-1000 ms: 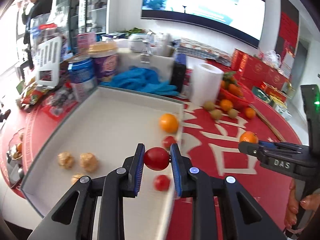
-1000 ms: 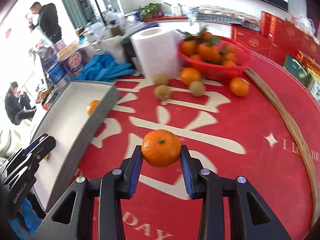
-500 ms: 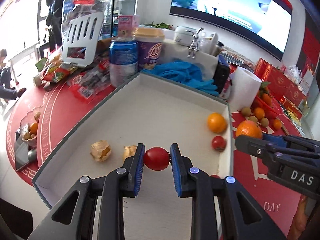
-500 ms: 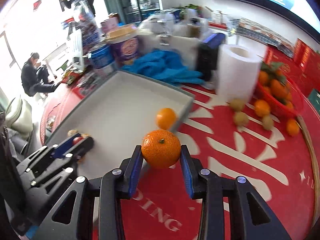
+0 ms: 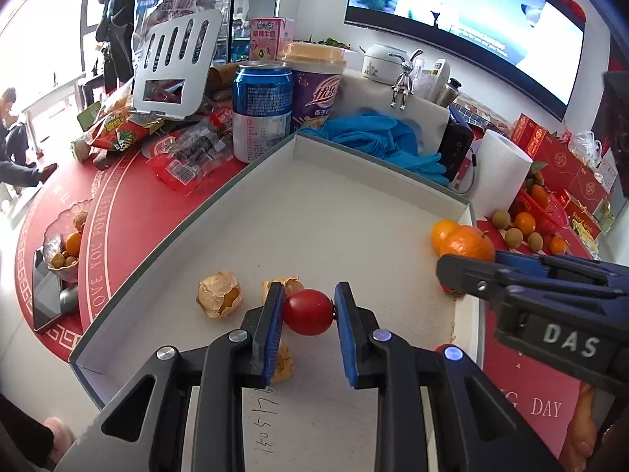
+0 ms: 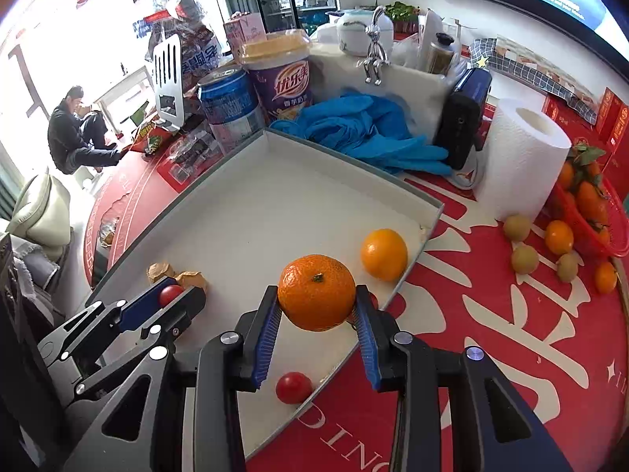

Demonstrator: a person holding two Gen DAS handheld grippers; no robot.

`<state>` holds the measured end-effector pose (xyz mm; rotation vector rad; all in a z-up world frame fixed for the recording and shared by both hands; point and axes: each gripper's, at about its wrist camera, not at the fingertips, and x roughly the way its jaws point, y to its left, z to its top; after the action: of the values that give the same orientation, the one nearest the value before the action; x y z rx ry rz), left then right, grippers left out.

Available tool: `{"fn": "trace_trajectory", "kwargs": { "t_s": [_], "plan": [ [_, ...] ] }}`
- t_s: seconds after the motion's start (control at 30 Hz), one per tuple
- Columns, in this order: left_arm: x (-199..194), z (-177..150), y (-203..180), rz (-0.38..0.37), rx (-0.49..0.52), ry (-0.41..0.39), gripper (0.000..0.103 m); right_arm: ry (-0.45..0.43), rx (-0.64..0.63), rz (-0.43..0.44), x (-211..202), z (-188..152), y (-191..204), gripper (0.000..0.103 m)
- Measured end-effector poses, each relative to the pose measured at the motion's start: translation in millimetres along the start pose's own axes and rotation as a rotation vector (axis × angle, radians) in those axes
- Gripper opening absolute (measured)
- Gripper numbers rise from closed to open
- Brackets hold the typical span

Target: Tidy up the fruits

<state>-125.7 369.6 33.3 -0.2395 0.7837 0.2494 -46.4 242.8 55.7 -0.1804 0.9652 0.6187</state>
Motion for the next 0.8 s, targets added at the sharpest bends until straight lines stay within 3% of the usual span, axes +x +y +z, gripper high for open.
{"fn": "trace_trajectory", "kwargs": {
  "t_s": [0.13,0.2,0.27,0.3,0.33,0.4,0.5,0.57,0.8],
  "plan": [
    [0,-1,-4,0.007,0.017,-0.006,0.031,0.012,0.005,0.006,6,0,-1,0.038],
    [0,-2,-6,0.013,0.023,-0.006,0.043,0.015,0.008,0.017,6,1,-2,0.039],
    [-1,-2,-6,0.022,0.018,-0.011,0.077,0.008,0.013,0.018,4,2,-4,0.049],
    [-3,-2,-7,0.032,0.015,-0.021,0.08,0.002,0.018,0.014,2,3,-5,0.06],
    [-5,-2,-7,0.038,0.015,-0.033,0.08,-0.008,0.023,0.013,-1,4,-7,0.073],
    [-8,0,-9,0.037,0.02,-0.033,0.081,-0.043,0.034,0.009,-10,6,-10,0.085],
    [-9,2,-12,0.025,0.018,-0.02,0.082,-0.063,0.057,0.005,-21,7,-17,0.085],
    [-10,2,-16,0.023,0.022,-0.009,0.083,-0.056,0.087,0.017,-25,5,-25,0.101],
    [-24,1,-53,0.003,0.127,-0.012,0.083,-0.071,0.202,-0.022,-46,-27,-77,0.103]
  ]
}}
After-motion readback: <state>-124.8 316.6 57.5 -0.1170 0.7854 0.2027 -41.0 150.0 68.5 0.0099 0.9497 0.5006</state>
